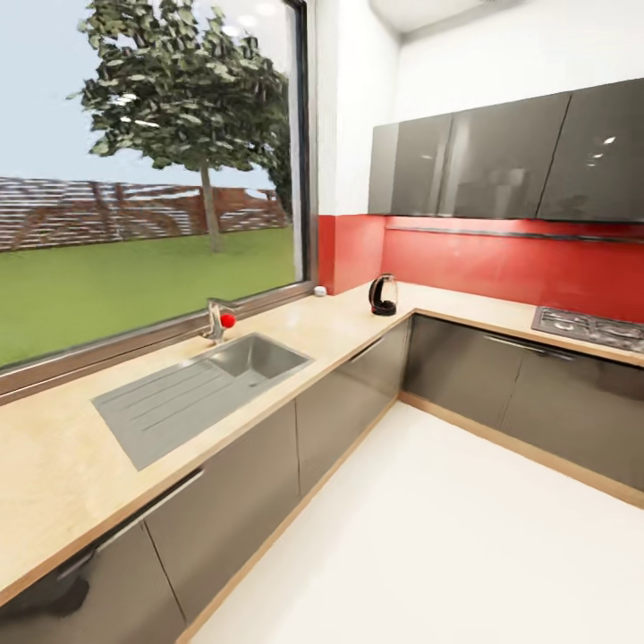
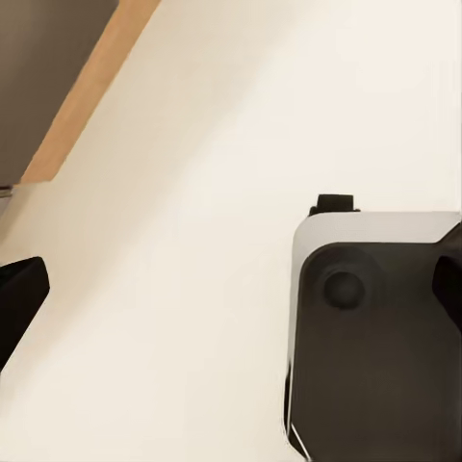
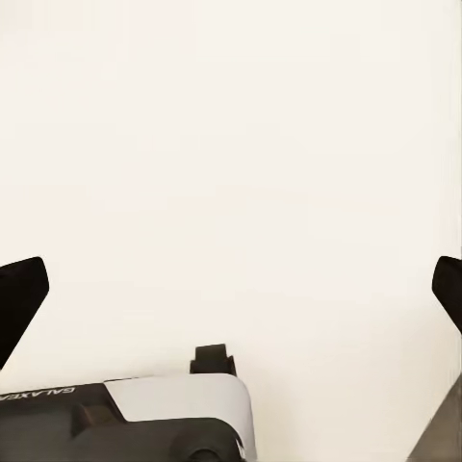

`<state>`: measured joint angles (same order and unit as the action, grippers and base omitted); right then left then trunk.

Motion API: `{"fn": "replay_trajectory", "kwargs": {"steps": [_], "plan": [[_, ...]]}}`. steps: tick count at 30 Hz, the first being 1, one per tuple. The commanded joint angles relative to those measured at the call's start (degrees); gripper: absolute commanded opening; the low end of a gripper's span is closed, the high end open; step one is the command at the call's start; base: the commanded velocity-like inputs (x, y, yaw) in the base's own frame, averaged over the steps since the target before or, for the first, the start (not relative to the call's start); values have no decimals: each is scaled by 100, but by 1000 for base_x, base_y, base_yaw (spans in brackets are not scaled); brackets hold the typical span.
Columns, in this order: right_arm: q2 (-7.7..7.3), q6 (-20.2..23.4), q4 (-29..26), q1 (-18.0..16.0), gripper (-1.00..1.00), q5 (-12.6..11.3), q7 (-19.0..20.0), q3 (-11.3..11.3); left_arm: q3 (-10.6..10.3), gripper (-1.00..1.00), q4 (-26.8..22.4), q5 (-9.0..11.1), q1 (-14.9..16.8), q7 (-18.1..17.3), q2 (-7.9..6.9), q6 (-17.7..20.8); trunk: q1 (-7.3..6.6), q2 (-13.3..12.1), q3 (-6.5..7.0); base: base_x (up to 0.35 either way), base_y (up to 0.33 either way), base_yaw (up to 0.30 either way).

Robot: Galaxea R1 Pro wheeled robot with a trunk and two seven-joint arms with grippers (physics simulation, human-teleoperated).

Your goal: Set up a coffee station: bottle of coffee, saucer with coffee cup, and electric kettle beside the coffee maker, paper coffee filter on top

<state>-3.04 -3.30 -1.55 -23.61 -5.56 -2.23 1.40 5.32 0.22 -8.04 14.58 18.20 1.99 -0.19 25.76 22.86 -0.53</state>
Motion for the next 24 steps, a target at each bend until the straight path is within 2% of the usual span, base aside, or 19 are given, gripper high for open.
{"fn": "replay_trajectory", "kwargs": {"steps": [1,8,24], "plan": [[2,-21,6,-3,100,-59,-1,18,48,100,3,-59,-11,25,-1,-1,3,7,-6,8,-305,-285],[-24,-4,6,-3,100,-42,19,18,48,100,4,-58,-104,26,-4,11,3,7,-6,34,-302,-69],[-22,-8,-3,-3,100,-46,6,18,48,100,4,-57,-104,24,-6,25,3,7,-6,281,-190,0]]}}
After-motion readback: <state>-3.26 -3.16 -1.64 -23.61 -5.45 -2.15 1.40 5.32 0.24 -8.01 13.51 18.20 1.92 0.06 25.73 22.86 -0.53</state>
